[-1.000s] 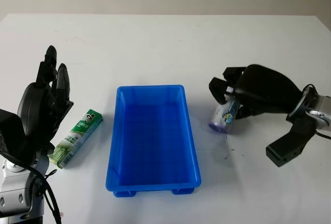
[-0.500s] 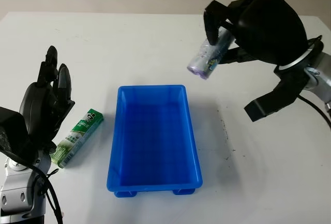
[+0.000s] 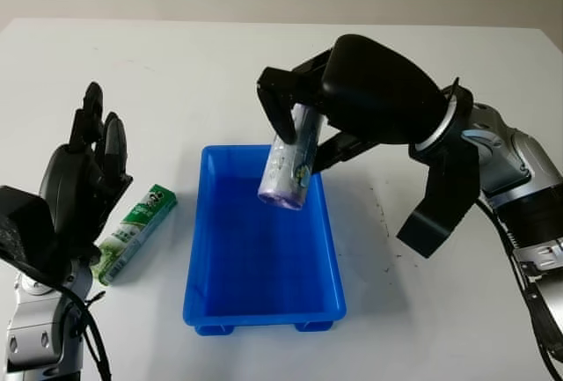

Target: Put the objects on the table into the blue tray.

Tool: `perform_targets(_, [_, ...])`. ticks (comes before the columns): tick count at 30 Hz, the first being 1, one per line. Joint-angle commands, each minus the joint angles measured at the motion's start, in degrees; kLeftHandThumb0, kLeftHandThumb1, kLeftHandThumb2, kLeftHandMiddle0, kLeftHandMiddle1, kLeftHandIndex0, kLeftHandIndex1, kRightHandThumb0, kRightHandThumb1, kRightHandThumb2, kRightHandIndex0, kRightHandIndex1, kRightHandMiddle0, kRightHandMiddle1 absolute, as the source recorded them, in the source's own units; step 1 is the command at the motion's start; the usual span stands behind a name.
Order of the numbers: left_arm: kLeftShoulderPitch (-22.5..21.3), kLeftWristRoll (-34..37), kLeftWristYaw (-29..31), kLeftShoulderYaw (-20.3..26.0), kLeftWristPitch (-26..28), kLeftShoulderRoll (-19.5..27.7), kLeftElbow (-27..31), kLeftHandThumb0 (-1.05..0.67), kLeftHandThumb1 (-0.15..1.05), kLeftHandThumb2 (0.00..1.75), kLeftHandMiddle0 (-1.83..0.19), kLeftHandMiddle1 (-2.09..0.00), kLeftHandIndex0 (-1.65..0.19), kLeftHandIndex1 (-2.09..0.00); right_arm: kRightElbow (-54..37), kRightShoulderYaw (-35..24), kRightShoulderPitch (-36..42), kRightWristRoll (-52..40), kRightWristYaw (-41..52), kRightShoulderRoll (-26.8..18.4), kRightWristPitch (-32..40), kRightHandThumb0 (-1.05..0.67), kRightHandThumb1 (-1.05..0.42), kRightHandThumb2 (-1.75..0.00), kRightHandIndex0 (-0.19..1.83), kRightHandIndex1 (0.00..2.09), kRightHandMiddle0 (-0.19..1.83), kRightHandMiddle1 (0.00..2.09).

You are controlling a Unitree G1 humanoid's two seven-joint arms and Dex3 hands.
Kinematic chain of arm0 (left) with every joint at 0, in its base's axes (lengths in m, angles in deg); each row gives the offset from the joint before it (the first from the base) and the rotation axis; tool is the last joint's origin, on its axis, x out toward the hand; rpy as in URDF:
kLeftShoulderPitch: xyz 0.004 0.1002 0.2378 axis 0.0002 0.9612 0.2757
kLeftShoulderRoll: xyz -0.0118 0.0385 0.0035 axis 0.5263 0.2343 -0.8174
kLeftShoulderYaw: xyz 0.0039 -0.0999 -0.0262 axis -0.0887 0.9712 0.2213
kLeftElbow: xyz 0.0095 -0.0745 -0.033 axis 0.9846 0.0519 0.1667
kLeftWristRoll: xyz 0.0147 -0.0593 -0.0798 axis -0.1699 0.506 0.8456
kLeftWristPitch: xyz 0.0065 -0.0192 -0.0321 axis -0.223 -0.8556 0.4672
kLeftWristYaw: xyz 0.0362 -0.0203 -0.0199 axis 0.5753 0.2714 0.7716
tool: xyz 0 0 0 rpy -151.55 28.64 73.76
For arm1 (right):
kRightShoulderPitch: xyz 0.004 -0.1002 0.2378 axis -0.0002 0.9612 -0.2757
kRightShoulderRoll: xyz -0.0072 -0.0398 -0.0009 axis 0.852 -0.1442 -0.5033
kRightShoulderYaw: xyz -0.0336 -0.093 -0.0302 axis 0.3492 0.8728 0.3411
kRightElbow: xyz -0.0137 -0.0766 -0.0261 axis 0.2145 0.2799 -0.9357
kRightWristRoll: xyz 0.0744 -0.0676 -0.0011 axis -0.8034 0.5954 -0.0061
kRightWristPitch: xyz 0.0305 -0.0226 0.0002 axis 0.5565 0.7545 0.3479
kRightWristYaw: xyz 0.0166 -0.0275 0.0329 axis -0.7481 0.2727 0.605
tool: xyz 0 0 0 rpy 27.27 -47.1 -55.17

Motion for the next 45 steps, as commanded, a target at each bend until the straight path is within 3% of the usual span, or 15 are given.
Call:
perform_targets(1, [0.94,0.08,-0.30,0.29,-0.15,-0.28,1.40,-0.74,1.05,0.62,0.11,-0.05,0.15,-0.05,-2.09,0.02,-0.09,-1.79,4.70,-1.71,1.21,-0.55,-1.00,-0.06,-0.08,1.17,-0.11,1.32])
perform_targets(3, [1.14,-0.05,-0.34,0.34,-0.22,-0.42,1.46,-0.73,1.05,0.62,0.10,-0.06,0.15,-0.05,-3.40,-0.83,0.53,-2.35,7.89,-2.00,2.62,-0.42,-1.02,-0.07,-0.14,0.44,-0.15,0.67])
perform_targets(4, [1.13,-0.02,-0.19,0.34,-0.34,-0.44,1.29,-0.73,1.05,0.62,0.10,-0.06,0.15,-0.05,-4.10,-1.30,0.87,-2.47,8.97,-2.09,3.41,-0.36,-1.03,-0.09,-0.17,0.25,-0.17,0.49])
perform_targets(6, [0.98,0.07,-0.04,0.27,-0.50,-0.55,0.96,-0.73,1.05,0.62,0.11,-0.05,0.16,-0.05,-5.14,-2.53,1.60,-2.75,9.73,-1.98,4.34,-0.23,-1.04,-0.16,-0.19,0.05,-0.19,0.12])
perform_targets(8, [0.73,0.43,0.07,0.32,-0.56,-0.76,0.55,-0.73,1.05,0.62,0.11,-0.05,0.16,-0.05,-5.79,-4.25,2.21,-1.08,8.00,-1.72,4.04,-0.18,-1.04,-0.23,-0.19,0.01,-0.19,0.03])
perform_targets(11, [0.42,0.17,-0.03,0.00,-0.29,-0.70,0.44,-0.73,1.05,0.62,0.11,-0.05,0.16,-0.05,-6.18,-6.85,2.99,1.38,3.72,-0.86,3.55,-0.23,-1.04,-0.31,-0.19,0.00,-0.19,0.00])
perform_targets(15, [0.25,0.05,-0.18,-0.03,-0.37,-0.73,0.36,-0.73,1.05,0.62,0.10,-0.06,0.15,-0.05,-4.91,-10.22,3.92,0.10,-1.06,0.97,4.19,-0.51,-1.05,-0.22,-0.19,0.00,-0.19,0.00])
perform_targets(18, [0.19,-0.06,-0.53,-0.03,-0.27,-0.86,0.66,-0.73,1.05,0.62,0.09,-0.06,0.15,-0.06,-3.72,-13.76,4.92,-2.85,-4.10,2.49,7.04,-0.65,-1.05,-0.31,-0.19,0.00,-0.19,0.00])
perform_targets(23, [0.49,-0.21,-0.52,0.21,0.28,-0.16,1.29,-0.73,1.05,0.62,0.10,-0.05,0.15,-0.06,-6.60,-19.09,7.95,-10.39,-2.02,3.15,21.03,-0.71,-1.05,-0.38,-0.19,0.00,-0.19,0.00])
perform_targets(29, [0.14,-1.02,-0.47,0.49,1.94,1.32,1.87,-0.74,1.05,0.60,0.09,-0.06,0.13,-0.06,-13.85,-22.67,15.68,-18.98,8.93,0.08,41.06,-0.73,-1.05,-0.31,-0.19,0.00,-0.19,0.02])
perform_targets(32, [-0.18,-0.68,-0.66,0.71,3.18,1.58,2.27,-0.74,1.05,0.58,0.08,-0.06,0.12,-0.07,-17.17,-23.93,20.51,-19.66,10.26,-0.26,43.97,-0.72,-1.05,-0.34,-0.19,0.00,-0.19,0.00])
perform_targets(37, [-0.30,-0.91,-0.11,0.59,4.47,2.44,2.83,-0.73,1.05,0.56,0.07,-0.06,0.11,-0.06,-23.07,-27.56,28.38,-24.30,7.05,4.63,50.47,-0.74,-1.05,-0.46,-0.19,0.00,-0.19,0.00])
perform_targets(42, [-0.36,-0.92,-0.28,0.56,5.35,2.35,3.34,-0.74,1.05,0.57,0.08,-0.05,0.12,-0.06,-26.26,-29.70,33.47,-29.48,1.06,12.48,59.80,-0.77,-1.05,-0.59,-0.19,0.00,-0.19,0.00])
perform_targets(45, [-0.66,-0.87,-0.06,0.51,4.95,2.31,2.80,-0.75,1.05,0.56,0.08,-0.05,0.12,-0.06,-25.08,-29.41,34.52,-30.12,-1.83,16.28,59.69,-0.79,-1.05,-0.62,-0.19,0.00,-0.19,0.00])
